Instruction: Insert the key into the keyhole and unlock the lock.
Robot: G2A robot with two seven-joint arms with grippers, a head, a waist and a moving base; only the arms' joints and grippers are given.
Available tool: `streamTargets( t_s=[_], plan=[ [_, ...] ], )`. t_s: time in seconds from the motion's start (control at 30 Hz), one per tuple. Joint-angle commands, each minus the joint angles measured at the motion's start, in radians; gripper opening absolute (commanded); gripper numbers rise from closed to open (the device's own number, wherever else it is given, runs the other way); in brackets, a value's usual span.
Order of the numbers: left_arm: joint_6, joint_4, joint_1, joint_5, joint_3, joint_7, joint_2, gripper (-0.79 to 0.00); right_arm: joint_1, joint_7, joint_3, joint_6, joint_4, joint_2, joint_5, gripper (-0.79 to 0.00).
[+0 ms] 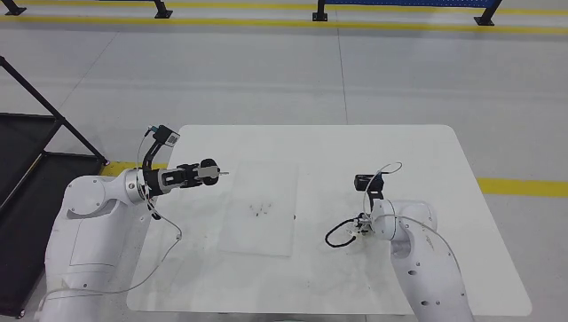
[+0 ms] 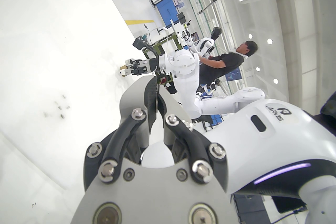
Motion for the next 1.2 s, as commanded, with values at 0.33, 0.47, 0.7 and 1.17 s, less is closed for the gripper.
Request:
streamTargets(
  t_s=[0.33,0.47,0.7,1.17],
  plan=[
    [0.0,0.0,0.0,0.0,0.0,0.0,0.0,-0.785,0.002,0.0,0.007,0.0,0.028,-0.008,-0.007,-0.779],
    [0.0,0.0,0.0,0.0,0.0,0.0,0.0,-0.785,0.006,0.0,0.016,0.0,0.025,-0.01,-0.015,-0.785],
    [0.0,0.0,0.0,0.0,0.0,0.0,0.0,-0.785,0.0,0.0,0.143,0.0,-0.04,-0.021,0.258,-0.785],
    [0.0,0.0,0.0,0.0,0.0,0.0,0.0,-0.785,0.028,-0.065,0.313,0.059,0.018,-0.017,1.109,-0.785]
  ],
)
